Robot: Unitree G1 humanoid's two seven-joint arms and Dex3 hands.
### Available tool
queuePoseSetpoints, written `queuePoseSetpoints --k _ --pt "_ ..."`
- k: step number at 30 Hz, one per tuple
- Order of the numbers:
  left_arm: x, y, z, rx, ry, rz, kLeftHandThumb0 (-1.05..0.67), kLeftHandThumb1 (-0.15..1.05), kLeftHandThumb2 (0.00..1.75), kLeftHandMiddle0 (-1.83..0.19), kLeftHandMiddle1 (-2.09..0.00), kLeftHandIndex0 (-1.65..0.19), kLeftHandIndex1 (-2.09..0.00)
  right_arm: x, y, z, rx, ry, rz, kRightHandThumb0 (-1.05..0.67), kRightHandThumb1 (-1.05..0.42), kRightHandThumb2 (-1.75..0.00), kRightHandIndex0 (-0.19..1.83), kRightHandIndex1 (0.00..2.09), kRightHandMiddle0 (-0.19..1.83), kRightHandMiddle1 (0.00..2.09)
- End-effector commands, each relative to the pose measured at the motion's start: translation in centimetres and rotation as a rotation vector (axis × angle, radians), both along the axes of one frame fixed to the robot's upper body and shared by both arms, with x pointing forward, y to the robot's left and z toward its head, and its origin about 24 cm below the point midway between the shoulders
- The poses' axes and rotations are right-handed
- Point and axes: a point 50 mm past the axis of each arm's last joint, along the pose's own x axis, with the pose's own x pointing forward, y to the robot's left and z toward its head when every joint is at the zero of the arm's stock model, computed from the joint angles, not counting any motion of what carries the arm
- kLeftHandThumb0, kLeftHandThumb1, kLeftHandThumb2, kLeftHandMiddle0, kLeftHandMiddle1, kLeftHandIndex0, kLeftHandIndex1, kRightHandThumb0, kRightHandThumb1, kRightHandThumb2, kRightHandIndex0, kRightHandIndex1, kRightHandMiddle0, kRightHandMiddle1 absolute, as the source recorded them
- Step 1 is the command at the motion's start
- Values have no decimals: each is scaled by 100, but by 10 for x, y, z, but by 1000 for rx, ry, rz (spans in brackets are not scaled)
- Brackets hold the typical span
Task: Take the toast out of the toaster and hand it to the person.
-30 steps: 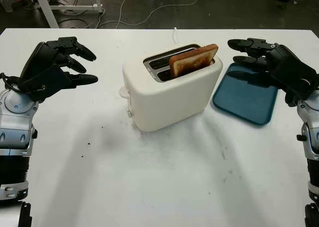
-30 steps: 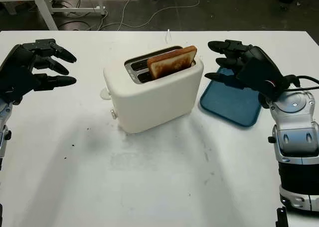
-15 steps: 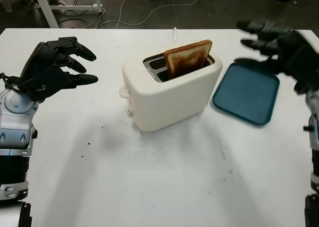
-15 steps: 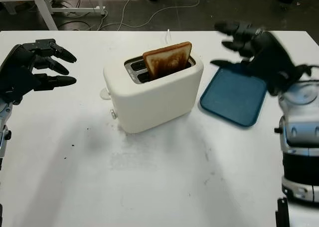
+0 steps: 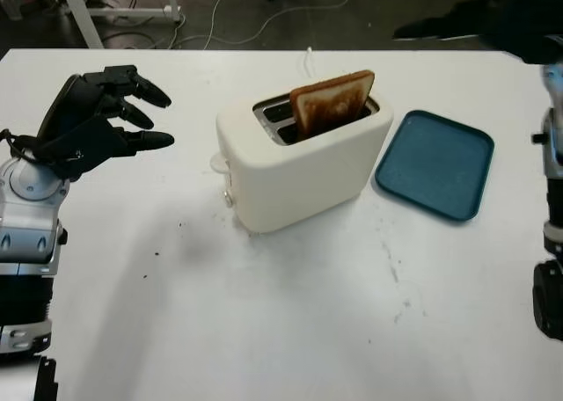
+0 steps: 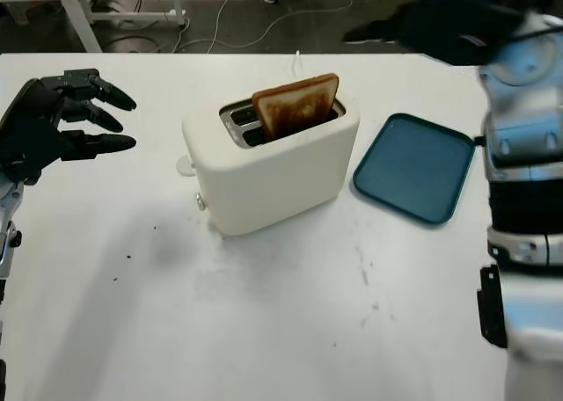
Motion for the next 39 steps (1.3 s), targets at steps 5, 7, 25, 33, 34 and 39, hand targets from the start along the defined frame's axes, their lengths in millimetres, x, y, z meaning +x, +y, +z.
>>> queuePoseSetpoints --k 5,7,25,33,34,39 --pt "0 -2 1 -6 -9 -1 -105 71 0 -71 -102 -66 -94 11 21 -10 -171 -13 29 -34 -43 -2 51 52 67 13" --pt "0 -2 1 -5 -8 -3 -105 72 0 -72 -101 -66 -94 16 23 -16 -197 -14 35 -49 -46 -2 54 53 68 13" --pt "1 -2 0 -8 -8 -1 -105 71 0 -73 -101 -67 -94 31 27 -39 -311 134 73 -71 -63 -1 37 60 62 1" --pt "1 -1 0 -15 -5 0 -105 71 0 -72 -101 -66 -94 28 31 -45 -333 184 122 -66 -62 -1 31 68 61 0" --pt "1 -1 0 -15 -4 0 -105 71 0 -72 -101 -66 -94 27 32 -46 -346 189 123 -69 -63 -1 31 69 61 0" --pt "1 -1 0 -16 -6 -2 -105 71 0 -72 -101 -66 -95 28 34 -56 -345 212 129 -64 -60 -1 34 67 63 2"
